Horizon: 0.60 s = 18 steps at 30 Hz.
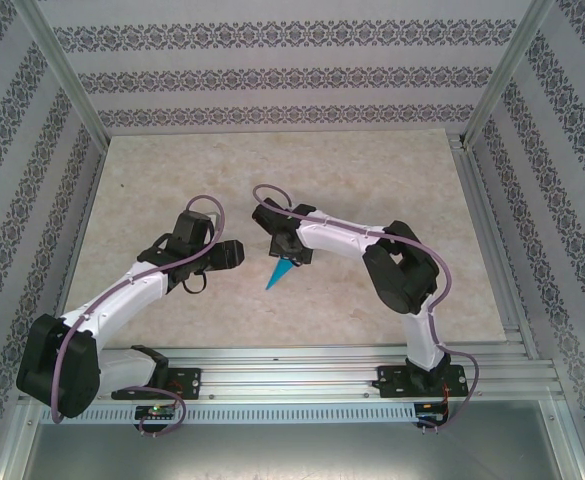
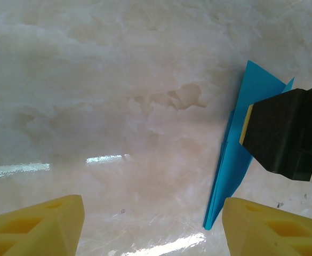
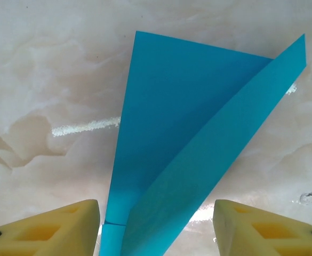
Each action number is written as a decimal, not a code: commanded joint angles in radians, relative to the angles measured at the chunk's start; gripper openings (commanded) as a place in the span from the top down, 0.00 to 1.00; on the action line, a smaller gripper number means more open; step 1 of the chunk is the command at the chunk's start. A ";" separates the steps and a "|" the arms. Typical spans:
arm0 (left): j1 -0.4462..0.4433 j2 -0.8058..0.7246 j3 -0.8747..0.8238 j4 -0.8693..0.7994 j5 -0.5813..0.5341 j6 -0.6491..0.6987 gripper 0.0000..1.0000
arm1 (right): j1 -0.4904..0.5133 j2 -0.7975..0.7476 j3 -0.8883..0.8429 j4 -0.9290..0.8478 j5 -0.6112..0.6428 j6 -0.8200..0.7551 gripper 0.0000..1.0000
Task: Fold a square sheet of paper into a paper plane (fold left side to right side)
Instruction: Turn over the paper plane at the center of the table.
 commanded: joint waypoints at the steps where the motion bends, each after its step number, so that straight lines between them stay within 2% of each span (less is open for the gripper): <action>1: 0.009 -0.014 -0.013 -0.005 0.003 0.024 0.30 | 0.011 0.006 -0.003 -0.045 0.035 0.010 0.44; 4: 0.009 -0.013 -0.011 -0.010 0.006 0.031 0.30 | 0.009 -0.028 -0.058 -0.034 0.041 0.025 0.54; 6: 0.008 -0.017 -0.006 -0.018 0.006 0.037 0.30 | 0.005 -0.067 -0.109 -0.005 0.035 0.030 0.66; 10: 0.009 -0.025 0.004 -0.035 0.003 0.044 0.29 | -0.006 -0.158 -0.208 0.064 0.025 0.038 0.81; 14: 0.009 -0.041 0.014 -0.053 0.011 0.047 0.29 | -0.014 -0.276 -0.332 0.189 0.007 -0.004 0.98; 18: 0.009 -0.066 0.014 -0.038 0.068 0.027 0.28 | -0.037 -0.418 -0.458 0.346 -0.051 -0.109 1.00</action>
